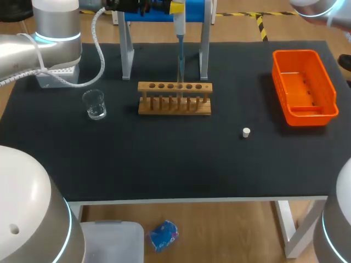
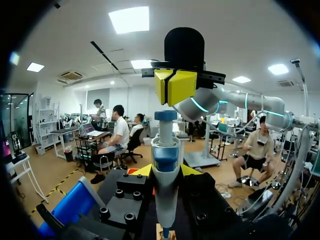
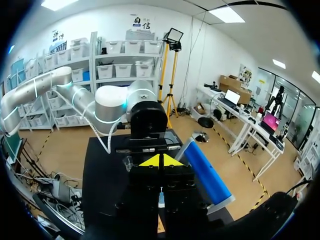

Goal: Invert the test tube, pick up the pipette, mount the tip to pipette, aspirate from beaker and dispense into the tube, eject the tip, return the pipette, and cap with the stopper.

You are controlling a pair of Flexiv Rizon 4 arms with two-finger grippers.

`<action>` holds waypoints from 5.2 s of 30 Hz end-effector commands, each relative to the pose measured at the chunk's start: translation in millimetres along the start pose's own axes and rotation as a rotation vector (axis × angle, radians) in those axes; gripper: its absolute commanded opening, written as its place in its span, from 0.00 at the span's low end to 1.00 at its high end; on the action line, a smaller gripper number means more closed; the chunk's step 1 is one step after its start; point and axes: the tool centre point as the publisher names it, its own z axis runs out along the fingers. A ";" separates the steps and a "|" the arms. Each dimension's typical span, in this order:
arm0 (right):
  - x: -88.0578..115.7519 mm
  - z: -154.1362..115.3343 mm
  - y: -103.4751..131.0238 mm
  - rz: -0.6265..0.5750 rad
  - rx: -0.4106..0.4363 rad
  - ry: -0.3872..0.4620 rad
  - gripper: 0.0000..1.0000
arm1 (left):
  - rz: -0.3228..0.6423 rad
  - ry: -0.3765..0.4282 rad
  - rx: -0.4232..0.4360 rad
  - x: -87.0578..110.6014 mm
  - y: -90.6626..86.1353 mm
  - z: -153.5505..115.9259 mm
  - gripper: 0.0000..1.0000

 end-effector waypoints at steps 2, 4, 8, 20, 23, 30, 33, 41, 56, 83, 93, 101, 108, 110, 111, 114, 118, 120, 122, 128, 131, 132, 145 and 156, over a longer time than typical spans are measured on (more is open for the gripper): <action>-1.9 0.9 -1.5 0.002 0.012 0.001 0.00 | 0.000 -0.002 0.000 0.4 -0.3 0.3 0.00; -2.3 0.8 -2.5 0.004 0.014 -0.001 0.00 | 0.000 -0.002 0.000 0.4 -0.3 0.3 0.00; -3.0 1.2 -3.9 0.007 0.017 0.000 0.00 | 0.000 -0.002 0.000 0.4 -0.3 0.3 0.00; -1.5 6.0 -8.0 0.008 0.025 0.013 0.00 | 0.000 -0.002 0.000 0.4 -0.3 0.3 0.00; -0.9 7.2 -8.9 0.007 0.029 0.016 0.00 | 0.000 -0.002 0.000 0.4 -0.3 0.3 0.00; -0.6 7.6 -11.6 0.010 0.033 0.017 0.00 | 0.000 -0.002 0.000 0.4 -0.3 0.3 0.00; -0.1 7.6 -14.2 0.014 0.032 0.017 0.00 | 0.000 -0.002 0.000 0.4 -0.3 0.3 0.00; 2.0 8.9 -21.0 0.025 0.037 0.020 0.00 | 0.000 -0.002 0.000 0.4 -0.3 0.3 0.00; 6.2 14.1 -32.2 0.044 0.047 0.032 0.00 | 0.000 -0.002 0.000 0.4 -0.3 0.3 0.00; 7.3 -71.5 -34.3 -0.122 -0.165 0.016 1.00 | 0.000 -0.002 0.000 0.4 -0.3 0.3 0.00; -0.8 -77.6 -135.8 -0.103 -0.202 0.071 1.00 | 0.000 -0.002 0.000 0.4 -0.3 0.3 0.00; -7.8 -47.2 -202.3 -0.094 -0.218 0.100 1.00 | 0.000 -0.002 0.000 0.4 -0.3 0.3 0.00; 10.0 -12.8 -224.7 -0.157 -0.252 0.163 1.00 | 0.000 -0.002 0.000 0.4 -0.3 0.3 0.00; 17.1 -3.3 -231.6 -0.158 -0.256 0.178 1.00 | 0.000 -0.002 0.000 0.4 -0.3 0.3 0.00; 20.8 1.4 -235.5 -0.151 -0.260 0.190 1.00 | 0.000 -0.002 0.000 0.4 -0.3 0.3 0.00; 30.0 11.4 -243.8 -0.131 -0.269 0.209 1.00 | 0.000 -0.002 0.000 0.4 -0.3 0.3 0.00; 36.7 19.5 -247.3 -0.128 -0.264 0.219 1.00 | 0.000 -0.002 0.000 0.4 -0.3 0.3 0.00; 36.6 21.4 -246.5 -0.125 -0.263 0.220 1.00 | 0.000 -0.002 0.000 0.4 -0.3 0.3 0.00; 35.3 23.5 -245.1 -0.124 -0.255 0.210 1.00 | 0.000 -0.002 0.000 0.4 -0.3 0.3 0.00; 34.5 23.9 -244.4 -0.123 -0.256 0.210 1.00 | 0.000 -0.002 0.000 0.4 -0.3 0.3 0.00; 34.5 23.9 -244.4 -0.123 -0.256 0.210 1.00 | 0.000 -0.002 0.000 0.4 -0.3 0.3 0.00; 34.5 23.9 -244.4 -0.123 -0.256 0.210 1.00 | 0.000 -0.002 0.000 0.4 -0.3 0.3 0.00; 34.5 23.9 -244.4 -0.123 -0.256 0.210 1.00 | 0.000 -0.002 0.000 0.4 -0.3 0.3 0.00; 34.5 23.9 -244.4 -0.123 -0.256 0.210 1.00 | 0.051 -0.020 -0.038 2.0 -12.7 -1.0 0.00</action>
